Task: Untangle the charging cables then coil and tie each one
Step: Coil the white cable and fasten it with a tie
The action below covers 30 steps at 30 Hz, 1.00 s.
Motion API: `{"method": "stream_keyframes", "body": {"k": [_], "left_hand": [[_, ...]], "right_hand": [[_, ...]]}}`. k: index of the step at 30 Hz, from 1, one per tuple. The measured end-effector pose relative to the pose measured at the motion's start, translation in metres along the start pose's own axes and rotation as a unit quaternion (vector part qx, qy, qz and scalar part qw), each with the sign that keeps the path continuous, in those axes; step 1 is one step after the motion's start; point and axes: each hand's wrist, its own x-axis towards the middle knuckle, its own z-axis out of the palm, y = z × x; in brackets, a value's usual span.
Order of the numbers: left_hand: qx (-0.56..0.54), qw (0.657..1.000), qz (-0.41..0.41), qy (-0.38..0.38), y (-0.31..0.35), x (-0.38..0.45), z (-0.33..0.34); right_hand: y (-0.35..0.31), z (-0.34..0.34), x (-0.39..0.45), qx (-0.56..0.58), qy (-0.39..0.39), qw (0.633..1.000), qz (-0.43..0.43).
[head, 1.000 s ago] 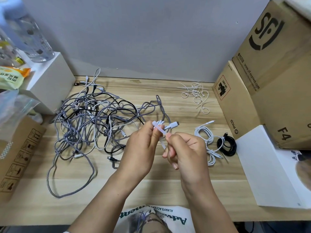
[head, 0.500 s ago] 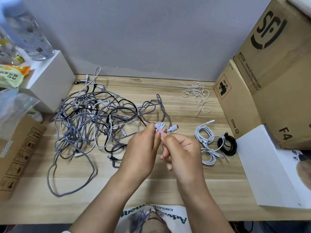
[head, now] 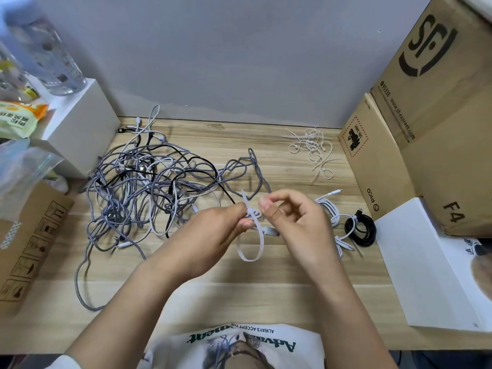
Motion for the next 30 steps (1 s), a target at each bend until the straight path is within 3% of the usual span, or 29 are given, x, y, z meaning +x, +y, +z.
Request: {"method": "stream_keyframes", "body": {"k": [3, 5, 10, 16, 19, 26, 30], "left_hand": [[-0.033, 0.999, 0.020, -0.012, 0.006, 0.000, 0.000], [-0.043, 0.998, 0.032, -0.012, 0.010, 0.000, 0.002], [-0.069, 0.997, 0.040, -0.011, 0.009, -0.001, 0.006], [-0.107, 0.991, 0.073, -0.025, 0.022, -0.012, 0.027], [-0.100, 0.994, 0.026, -0.025, 0.024, -0.021, 0.042], [-0.019, 0.992, -0.104, -0.073, 0.008, -0.012, 0.061], [0.000, 0.990, -0.109, -0.092, 0.010, -0.003, 0.063]], "right_hand": [[-0.006, 0.000, 0.007, -0.034, -0.062, 0.997, 0.013], [-0.011, 0.000, 0.008, 0.038, -0.105, 0.993, 0.031], [-0.009, 0.001, 0.009, 0.182, -0.117, 0.973, 0.083], [0.000, 0.004, 0.037, 0.162, -0.078, 0.973, 0.145], [0.004, 0.003, 0.052, 0.185, -0.054, 0.964, 0.184], [-0.024, 0.021, 0.039, 0.215, -0.048, 0.971, 0.098], [-0.035, 0.036, 0.022, 0.244, -0.070, 0.965, 0.058]]}}
